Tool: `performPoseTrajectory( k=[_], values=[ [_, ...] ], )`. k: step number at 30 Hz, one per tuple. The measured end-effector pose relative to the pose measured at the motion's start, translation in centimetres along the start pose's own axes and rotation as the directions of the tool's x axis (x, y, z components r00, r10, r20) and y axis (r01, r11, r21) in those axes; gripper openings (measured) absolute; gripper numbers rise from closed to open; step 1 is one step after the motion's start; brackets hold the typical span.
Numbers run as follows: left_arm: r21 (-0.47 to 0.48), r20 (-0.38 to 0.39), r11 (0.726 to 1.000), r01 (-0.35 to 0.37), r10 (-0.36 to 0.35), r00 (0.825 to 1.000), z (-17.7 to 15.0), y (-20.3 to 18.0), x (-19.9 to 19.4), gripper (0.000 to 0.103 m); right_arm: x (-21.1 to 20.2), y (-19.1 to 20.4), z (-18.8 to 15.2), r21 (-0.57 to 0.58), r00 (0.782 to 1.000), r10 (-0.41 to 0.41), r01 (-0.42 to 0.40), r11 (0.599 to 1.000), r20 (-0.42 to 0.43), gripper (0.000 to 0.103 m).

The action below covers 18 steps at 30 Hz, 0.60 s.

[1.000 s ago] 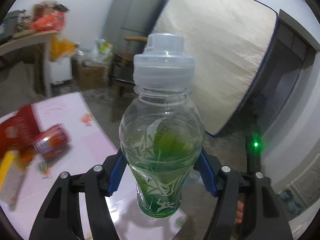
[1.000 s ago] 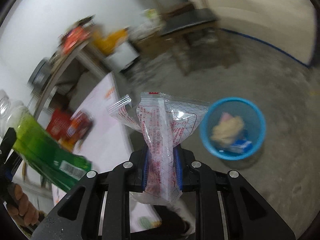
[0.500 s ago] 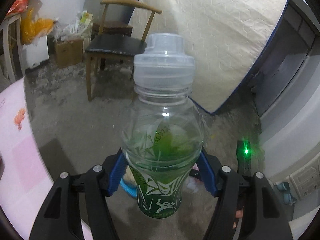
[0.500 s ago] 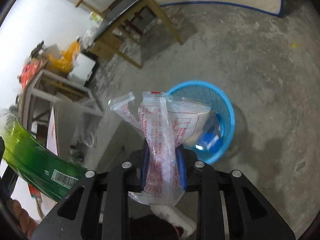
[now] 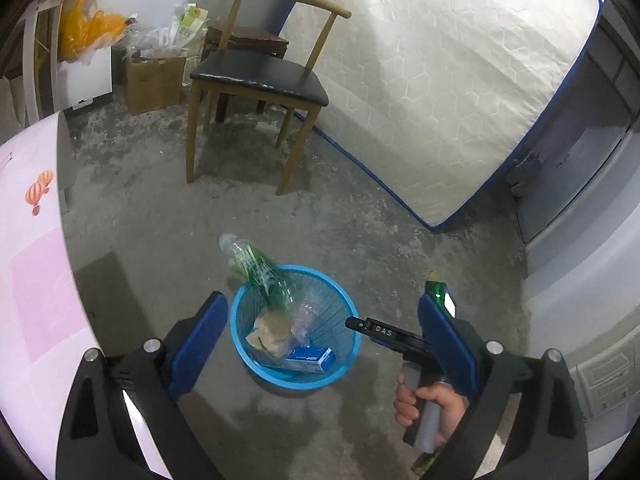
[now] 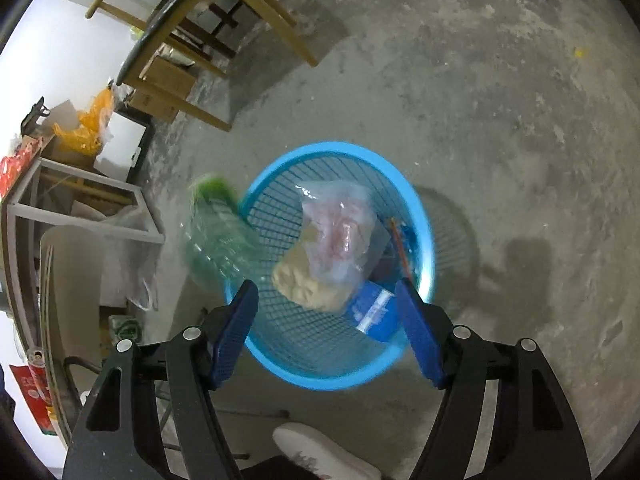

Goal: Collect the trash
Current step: 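Carry bottle and bag over the wastebasket and open both tools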

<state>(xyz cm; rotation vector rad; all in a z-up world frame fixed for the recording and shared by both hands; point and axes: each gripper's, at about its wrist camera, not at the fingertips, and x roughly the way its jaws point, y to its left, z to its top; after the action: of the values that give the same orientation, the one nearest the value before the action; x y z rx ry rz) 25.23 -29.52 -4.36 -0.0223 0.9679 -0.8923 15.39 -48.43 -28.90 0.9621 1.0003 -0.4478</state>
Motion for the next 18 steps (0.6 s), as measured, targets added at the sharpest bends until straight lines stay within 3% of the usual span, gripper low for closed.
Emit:
performPoseTrajectory(
  k=[11,18],
  values=[
    [-0.013,0.117,1.0,0.024,-0.023,0.993,-2.0,2.4,-9.4,0.094,-0.6,0.1,0.3,-0.04,1.0,-0.013,0.014,0.999,0.025,0.068],
    [-0.001,0.205,0.998,-0.069,0.068,0.976,-4.3,5.2,-16.9,0.094,-2.8,0.5,-0.7,-0.074,0.999,0.006,-0.003,0.997,0.039,0.069]
  ],
)
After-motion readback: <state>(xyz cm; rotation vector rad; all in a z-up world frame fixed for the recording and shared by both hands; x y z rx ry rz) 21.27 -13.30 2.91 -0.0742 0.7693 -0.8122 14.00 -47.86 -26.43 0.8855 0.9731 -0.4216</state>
